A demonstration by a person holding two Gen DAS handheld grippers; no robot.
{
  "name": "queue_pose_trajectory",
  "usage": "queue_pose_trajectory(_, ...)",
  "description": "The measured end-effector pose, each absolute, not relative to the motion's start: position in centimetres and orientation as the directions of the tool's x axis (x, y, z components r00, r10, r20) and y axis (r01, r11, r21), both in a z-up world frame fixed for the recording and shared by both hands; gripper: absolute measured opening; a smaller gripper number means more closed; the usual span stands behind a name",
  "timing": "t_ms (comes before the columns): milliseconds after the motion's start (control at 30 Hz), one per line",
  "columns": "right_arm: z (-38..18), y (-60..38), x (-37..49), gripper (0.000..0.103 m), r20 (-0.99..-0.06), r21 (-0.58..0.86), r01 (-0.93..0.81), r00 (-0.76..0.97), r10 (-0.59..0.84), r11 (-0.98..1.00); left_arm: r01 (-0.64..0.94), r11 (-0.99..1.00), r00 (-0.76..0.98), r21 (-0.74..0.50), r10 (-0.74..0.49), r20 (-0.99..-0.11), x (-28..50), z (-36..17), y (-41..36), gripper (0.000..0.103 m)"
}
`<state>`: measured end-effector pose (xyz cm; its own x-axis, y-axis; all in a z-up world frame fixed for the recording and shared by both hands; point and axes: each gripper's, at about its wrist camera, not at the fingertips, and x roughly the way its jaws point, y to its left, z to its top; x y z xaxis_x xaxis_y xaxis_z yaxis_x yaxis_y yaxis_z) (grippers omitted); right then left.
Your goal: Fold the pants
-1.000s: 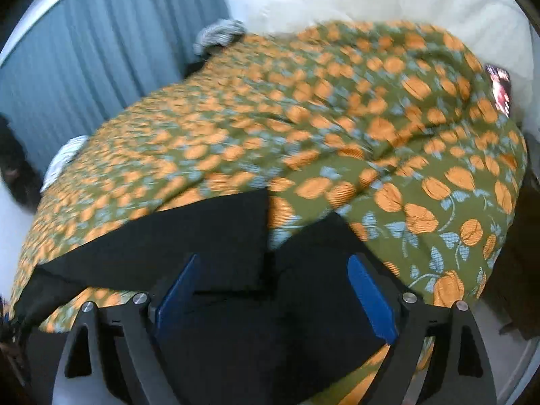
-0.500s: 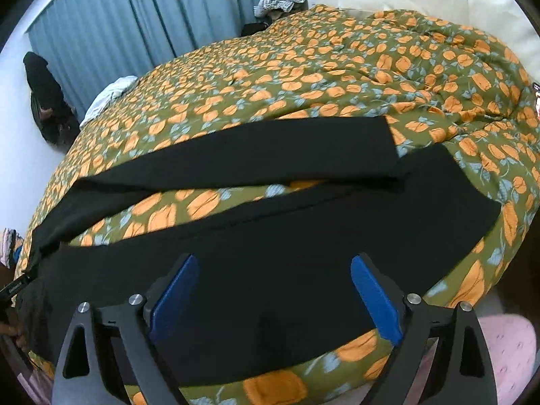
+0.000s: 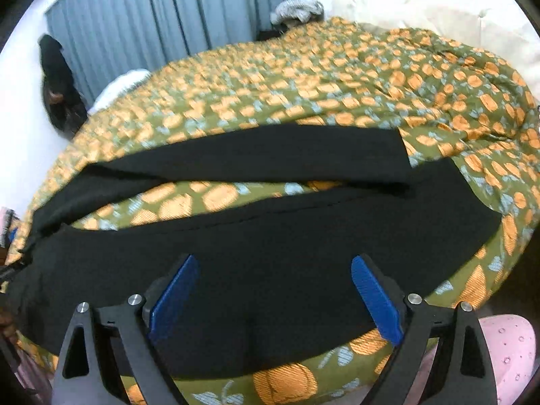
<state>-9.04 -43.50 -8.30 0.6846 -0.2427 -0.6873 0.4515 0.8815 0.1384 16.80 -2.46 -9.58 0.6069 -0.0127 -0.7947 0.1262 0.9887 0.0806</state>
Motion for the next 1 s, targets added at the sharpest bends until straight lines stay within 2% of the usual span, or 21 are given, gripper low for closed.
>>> queue_pose_trajectory(133, -9.5, -46.1, -10.0, 0.092, -0.663, 0.364, 0.438, 0.742, -0.101, 0.822, 0.128, 0.987, 0.606, 0.096, -0.001, -0.795, 16.6, -9.4, -2.6, 0.102)
queue_pose_trajectory(267, -9.7, -48.4, -12.4, 0.092, -0.603, 0.482, 0.495, 0.786, -0.136, 0.723, 0.124, 0.988, 0.622, 0.097, -0.001, -0.783, 15.9, -9.0, -2.4, 0.102)
queue_pose_trajectory(367, -10.1, -49.1, -12.4, 0.092, -0.582, 0.543, 0.472, 0.808, -0.093, 0.694, 0.137, 0.984, 0.627, 0.117, 0.006, -0.779, 15.5, -9.3, -2.5, 0.102)
queue_pose_trajectory(533, -9.8, -49.6, -10.2, 0.092, -0.561, 0.565, 0.408, 0.827, -0.029, 0.717, 0.163, 0.975, 0.619, 0.154, 0.021, -0.786, 15.3, -10.0, -2.7, 0.102)
queue_pose_trajectory(700, -11.1, -54.6, -8.7, 0.091, -0.554, 0.610, 0.489, 0.826, -0.106, 0.624, 0.148, 0.978, 0.620, 0.144, 0.022, -0.784, 15.4, -9.9, -2.3, 0.102)
queue_pose_trajectory(800, -12.0, -57.5, -8.2, 0.087, -0.569, 0.616, 0.533, 0.810, -0.140, 0.581, 0.132, 0.980, 0.612, 0.147, 0.036, -0.790, 15.5, -10.2, -1.8, 0.102)
queue_pose_trajectory(967, -12.1, -60.5, -7.2, 0.073, -0.572, 0.610, 0.568, 0.798, -0.190, 0.552, 0.121, 0.981, 0.590, 0.153, 0.053, -0.806, 15.5, -11.0, -1.5, 0.102)
queue_pose_trajectory(1000, -12.1, -60.9, -7.2, 0.067, -0.570, 0.616, 0.571, 0.799, -0.193, 0.543, 0.123, 0.980, 0.586, 0.155, 0.055, -0.809, 15.5, -11.2, -1.5, 0.102)
